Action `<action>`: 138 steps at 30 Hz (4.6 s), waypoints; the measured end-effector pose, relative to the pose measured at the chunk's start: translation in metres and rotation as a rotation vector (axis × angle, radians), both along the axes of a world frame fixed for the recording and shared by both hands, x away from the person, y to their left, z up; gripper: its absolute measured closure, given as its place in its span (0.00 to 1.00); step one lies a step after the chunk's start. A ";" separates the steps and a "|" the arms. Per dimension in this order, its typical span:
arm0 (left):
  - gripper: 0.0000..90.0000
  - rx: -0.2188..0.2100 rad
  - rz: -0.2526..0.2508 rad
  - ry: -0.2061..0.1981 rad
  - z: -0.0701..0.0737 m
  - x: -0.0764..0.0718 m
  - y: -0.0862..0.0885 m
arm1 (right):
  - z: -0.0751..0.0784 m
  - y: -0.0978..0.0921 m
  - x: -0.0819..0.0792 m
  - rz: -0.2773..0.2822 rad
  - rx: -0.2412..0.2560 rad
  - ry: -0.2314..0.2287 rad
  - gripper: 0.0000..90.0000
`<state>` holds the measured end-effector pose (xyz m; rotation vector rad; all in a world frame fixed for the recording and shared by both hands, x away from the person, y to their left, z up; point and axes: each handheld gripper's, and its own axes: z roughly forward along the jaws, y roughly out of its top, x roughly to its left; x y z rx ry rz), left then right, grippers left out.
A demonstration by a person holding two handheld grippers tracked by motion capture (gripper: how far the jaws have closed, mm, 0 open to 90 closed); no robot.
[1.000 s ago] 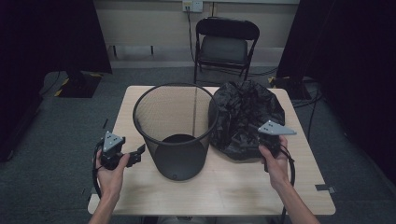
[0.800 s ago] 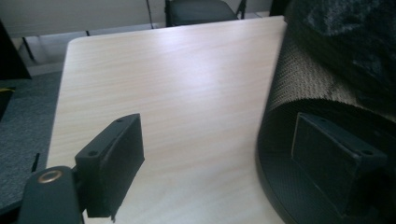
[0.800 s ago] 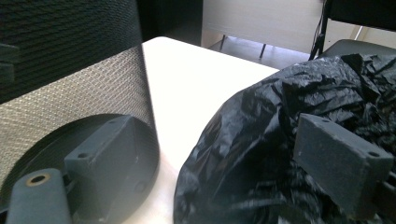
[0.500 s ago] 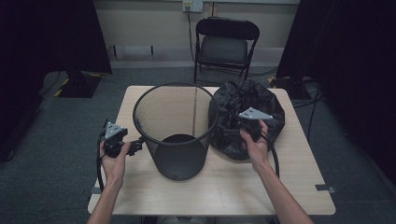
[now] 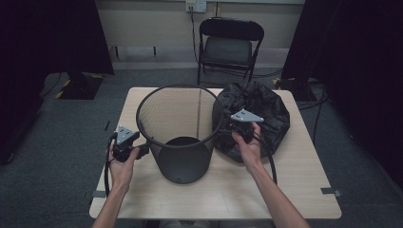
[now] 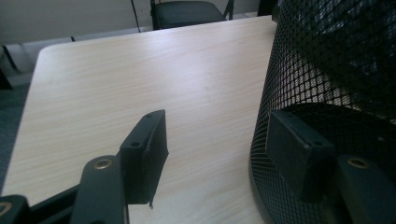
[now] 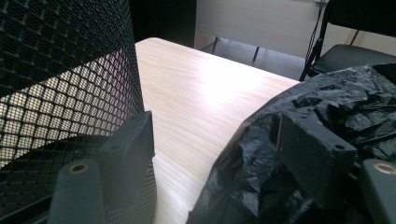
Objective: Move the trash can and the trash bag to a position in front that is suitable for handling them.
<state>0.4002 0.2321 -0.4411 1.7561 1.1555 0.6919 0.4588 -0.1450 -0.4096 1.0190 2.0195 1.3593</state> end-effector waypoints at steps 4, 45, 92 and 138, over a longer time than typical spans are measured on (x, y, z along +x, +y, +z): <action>0.44 -0.001 -0.049 0.001 0.000 -0.005 -0.008 | 0.002 -0.010 -0.005 0.018 -0.017 -0.007 0.32; 0.23 -0.064 -0.166 0.171 -0.035 -0.063 -0.005 | -0.009 -0.075 -0.057 0.164 -0.132 0.149 0.14; 0.11 0.158 -0.162 0.251 -0.061 -0.051 -0.018 | -0.035 -0.131 -0.064 0.161 -0.197 0.160 0.99; 0.05 0.167 -0.165 0.260 -0.061 -0.048 -0.020 | -0.008 -0.170 -0.151 0.127 -0.066 0.109 0.28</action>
